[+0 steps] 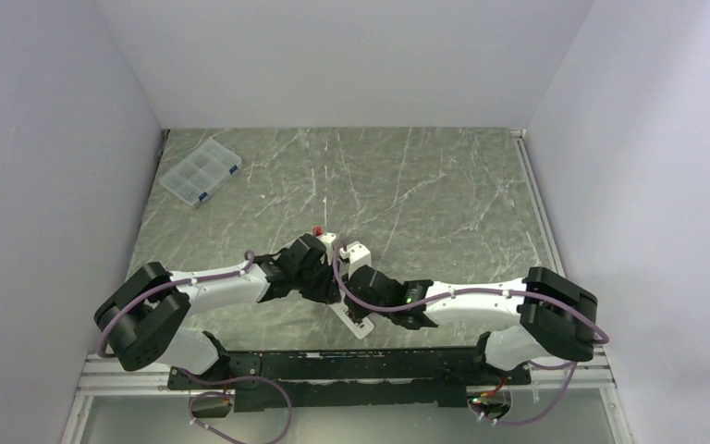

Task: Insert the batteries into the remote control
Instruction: Load the battery into the remote control.

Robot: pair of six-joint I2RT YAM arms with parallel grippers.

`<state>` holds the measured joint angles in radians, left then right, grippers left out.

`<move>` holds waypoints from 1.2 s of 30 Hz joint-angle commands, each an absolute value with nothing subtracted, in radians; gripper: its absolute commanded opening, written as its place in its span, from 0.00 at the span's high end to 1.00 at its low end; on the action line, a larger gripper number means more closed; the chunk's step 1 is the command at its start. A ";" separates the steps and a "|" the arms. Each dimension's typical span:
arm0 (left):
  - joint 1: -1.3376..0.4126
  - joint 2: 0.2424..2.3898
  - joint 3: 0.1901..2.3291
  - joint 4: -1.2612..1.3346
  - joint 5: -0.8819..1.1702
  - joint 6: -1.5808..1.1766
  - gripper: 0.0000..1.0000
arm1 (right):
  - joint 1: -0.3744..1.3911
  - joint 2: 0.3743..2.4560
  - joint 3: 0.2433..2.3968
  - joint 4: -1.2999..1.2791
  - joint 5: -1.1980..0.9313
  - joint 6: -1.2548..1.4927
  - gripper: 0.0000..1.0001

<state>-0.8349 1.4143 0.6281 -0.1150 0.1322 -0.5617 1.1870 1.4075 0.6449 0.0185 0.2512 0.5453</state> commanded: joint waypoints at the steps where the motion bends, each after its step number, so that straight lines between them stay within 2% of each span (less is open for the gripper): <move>1: -0.835 1.427 0.596 -0.203 0.056 -0.532 0.58 | 1.183 1.415 0.673 0.059 0.235 0.525 1.00; 36: -0.835 1.437 0.601 -0.207 0.051 -0.534 0.58 | 1.204 1.361 0.512 0.079 0.203 0.594 1.00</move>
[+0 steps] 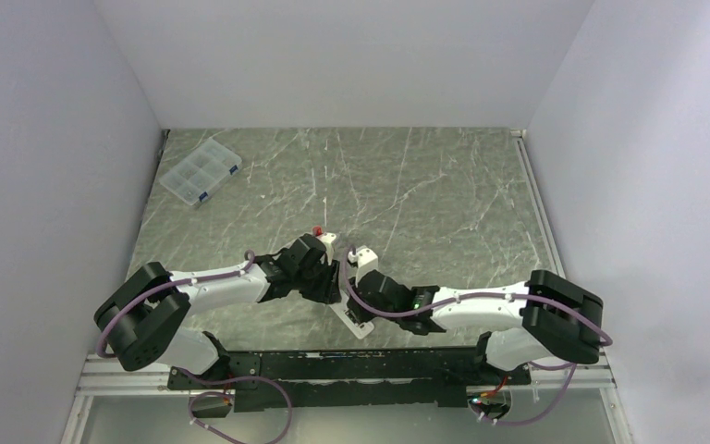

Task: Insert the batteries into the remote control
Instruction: Load the battery into the remote control.

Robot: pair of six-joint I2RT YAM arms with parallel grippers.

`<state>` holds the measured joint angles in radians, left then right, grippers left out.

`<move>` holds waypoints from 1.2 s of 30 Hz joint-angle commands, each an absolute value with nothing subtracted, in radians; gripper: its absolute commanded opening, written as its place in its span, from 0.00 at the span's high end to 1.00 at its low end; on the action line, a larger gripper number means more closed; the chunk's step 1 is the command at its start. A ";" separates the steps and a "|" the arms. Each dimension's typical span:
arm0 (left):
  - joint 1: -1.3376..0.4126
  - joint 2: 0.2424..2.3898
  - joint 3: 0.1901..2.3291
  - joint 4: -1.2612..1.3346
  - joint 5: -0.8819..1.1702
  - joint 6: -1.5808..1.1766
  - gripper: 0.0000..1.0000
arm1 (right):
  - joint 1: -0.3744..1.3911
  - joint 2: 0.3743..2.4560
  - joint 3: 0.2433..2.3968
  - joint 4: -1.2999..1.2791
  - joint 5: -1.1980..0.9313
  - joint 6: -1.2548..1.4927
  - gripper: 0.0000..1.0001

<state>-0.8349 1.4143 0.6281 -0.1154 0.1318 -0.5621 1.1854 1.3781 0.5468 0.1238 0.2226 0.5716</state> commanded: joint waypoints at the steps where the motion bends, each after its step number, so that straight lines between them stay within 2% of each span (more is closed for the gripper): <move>1: -0.834 1.439 0.600 -0.207 0.050 -0.535 0.58 | 1.205 1.359 0.510 0.077 0.206 0.596 1.00; 19: -0.836 1.439 0.598 -0.207 0.050 -0.534 0.58 | 1.266 1.384 0.502 0.005 0.296 0.643 1.00; 36: -0.835 1.433 0.597 -0.207 0.051 -0.534 0.58 | 1.325 1.445 0.602 -0.202 0.448 0.673 1.00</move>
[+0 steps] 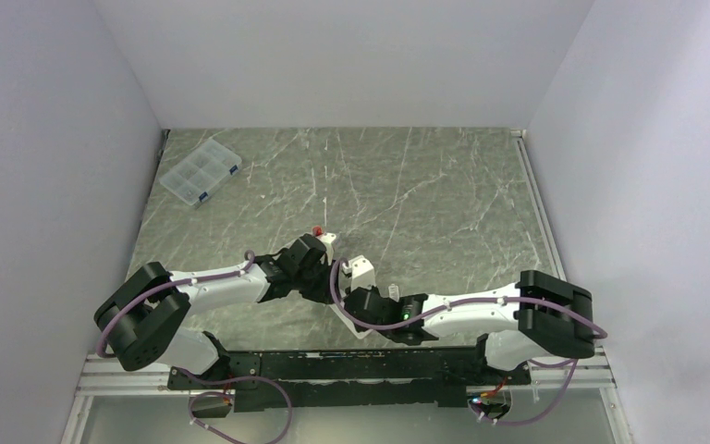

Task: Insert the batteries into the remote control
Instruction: Load the battery into the remote control.

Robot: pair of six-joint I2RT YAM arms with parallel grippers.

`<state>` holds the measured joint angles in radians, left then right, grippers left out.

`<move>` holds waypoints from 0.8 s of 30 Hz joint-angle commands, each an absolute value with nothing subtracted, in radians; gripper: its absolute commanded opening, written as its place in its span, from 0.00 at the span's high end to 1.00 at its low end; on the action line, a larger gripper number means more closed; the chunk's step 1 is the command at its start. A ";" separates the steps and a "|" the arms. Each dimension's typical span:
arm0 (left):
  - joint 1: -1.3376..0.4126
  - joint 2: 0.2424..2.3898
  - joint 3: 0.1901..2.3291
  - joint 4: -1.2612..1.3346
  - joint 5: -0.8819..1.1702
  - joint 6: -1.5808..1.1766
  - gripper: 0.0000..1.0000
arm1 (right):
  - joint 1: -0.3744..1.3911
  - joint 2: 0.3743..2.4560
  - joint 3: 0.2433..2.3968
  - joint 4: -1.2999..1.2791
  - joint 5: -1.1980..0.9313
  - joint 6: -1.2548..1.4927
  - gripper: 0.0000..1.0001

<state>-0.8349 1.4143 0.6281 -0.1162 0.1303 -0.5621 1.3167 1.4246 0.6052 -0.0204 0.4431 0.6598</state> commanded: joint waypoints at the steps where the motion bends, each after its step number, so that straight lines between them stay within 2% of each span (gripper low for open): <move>1: -0.835 1.433 0.597 -0.207 0.050 -0.534 0.58 | 1.325 1.440 0.609 -0.209 0.453 0.670 1.00; 19: -0.835 1.428 0.597 -0.207 0.055 -0.531 0.58 | 1.325 1.283 0.689 -0.252 0.480 0.630 1.00; 24: -0.834 1.423 0.597 -0.207 0.054 -0.531 0.58 | 1.325 1.254 0.700 -0.255 0.485 0.615 0.96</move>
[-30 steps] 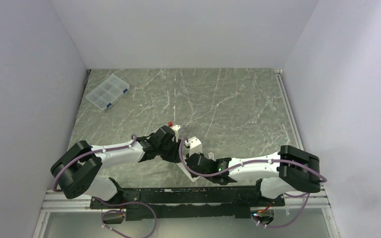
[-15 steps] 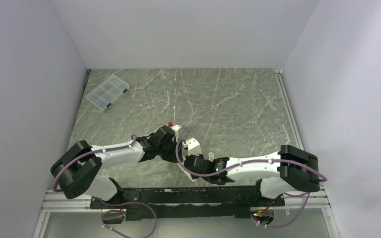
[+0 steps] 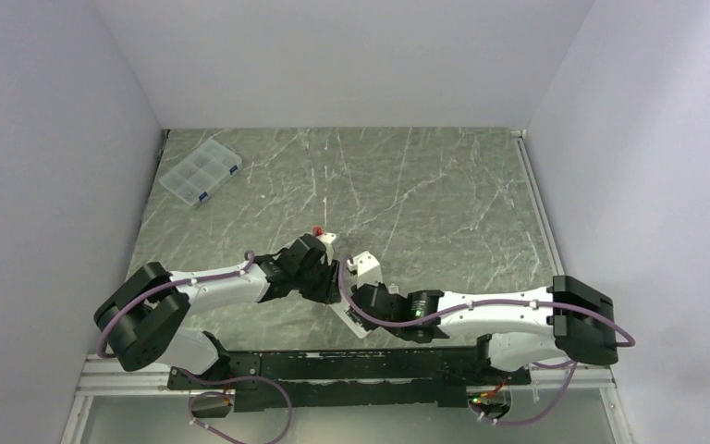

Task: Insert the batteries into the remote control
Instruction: Load the battery into the remote control.

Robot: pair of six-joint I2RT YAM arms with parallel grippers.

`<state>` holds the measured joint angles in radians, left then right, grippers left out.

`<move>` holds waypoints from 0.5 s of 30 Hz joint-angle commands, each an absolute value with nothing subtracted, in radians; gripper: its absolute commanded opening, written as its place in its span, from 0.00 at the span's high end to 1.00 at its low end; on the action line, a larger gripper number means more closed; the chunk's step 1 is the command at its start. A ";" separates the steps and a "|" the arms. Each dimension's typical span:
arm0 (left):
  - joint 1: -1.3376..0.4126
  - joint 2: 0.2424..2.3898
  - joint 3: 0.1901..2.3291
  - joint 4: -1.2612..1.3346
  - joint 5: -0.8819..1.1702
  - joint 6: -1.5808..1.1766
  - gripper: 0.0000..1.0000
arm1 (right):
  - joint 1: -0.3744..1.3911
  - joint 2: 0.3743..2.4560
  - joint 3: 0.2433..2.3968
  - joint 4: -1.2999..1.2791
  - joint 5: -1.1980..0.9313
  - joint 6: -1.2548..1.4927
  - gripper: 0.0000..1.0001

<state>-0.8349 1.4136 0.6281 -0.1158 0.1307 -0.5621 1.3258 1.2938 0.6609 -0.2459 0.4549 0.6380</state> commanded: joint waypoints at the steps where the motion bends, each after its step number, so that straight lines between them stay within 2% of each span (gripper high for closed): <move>1: -0.836 1.423 0.597 -0.207 0.054 -0.531 0.58 | 1.324 1.246 0.695 -0.239 0.480 0.609 0.96; 5: -0.836 1.422 0.597 -0.208 0.054 -0.530 0.58 | 1.318 1.259 0.694 -0.203 0.439 0.590 1.00; 15: -0.836 1.417 0.595 -0.208 0.058 -0.532 0.58 | 1.280 1.346 0.677 -0.095 0.355 0.577 1.00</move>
<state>-0.8349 1.4124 0.6281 -0.1162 0.1303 -0.5621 1.2949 1.3239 0.6666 -0.1806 0.3965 0.5934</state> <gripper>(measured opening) 0.427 0.007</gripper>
